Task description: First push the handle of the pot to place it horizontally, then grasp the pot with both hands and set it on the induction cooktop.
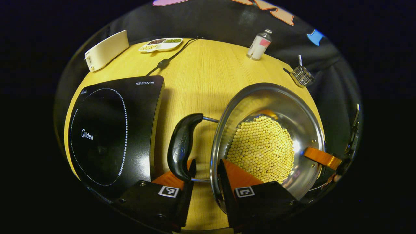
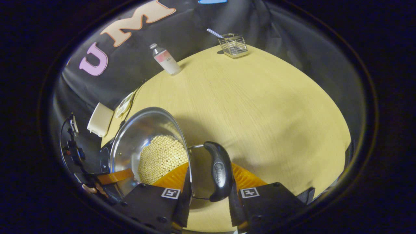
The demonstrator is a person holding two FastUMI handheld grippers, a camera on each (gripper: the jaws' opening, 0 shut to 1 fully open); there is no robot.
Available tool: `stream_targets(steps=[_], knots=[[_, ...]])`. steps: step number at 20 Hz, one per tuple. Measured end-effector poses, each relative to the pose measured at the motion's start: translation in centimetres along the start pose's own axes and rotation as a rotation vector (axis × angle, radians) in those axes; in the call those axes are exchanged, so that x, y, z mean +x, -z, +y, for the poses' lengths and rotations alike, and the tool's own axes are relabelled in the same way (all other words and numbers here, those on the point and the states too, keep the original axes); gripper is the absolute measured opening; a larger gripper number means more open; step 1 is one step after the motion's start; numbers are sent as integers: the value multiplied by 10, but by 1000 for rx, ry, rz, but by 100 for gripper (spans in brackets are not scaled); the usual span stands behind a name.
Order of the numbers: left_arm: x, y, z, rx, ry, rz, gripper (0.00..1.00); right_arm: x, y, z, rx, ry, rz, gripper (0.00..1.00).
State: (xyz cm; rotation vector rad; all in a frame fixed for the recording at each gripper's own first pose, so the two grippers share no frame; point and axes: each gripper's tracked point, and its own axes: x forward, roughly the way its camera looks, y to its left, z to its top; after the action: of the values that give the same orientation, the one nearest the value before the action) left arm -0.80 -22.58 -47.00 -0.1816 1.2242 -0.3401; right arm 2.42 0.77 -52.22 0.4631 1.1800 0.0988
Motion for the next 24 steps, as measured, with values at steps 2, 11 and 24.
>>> stream_targets(steps=[2,11,24], knots=[[-1,-2,3,14,-41,-9,19,-2,4,2,-3,-7,3,48],[-8,0,4,110,-29,-80,17,-11,-7,7,-27,-37,-77,52],[-61,-46,46,48,-79,-215,16,-35,-47,89,-116,-142,-165,47]])
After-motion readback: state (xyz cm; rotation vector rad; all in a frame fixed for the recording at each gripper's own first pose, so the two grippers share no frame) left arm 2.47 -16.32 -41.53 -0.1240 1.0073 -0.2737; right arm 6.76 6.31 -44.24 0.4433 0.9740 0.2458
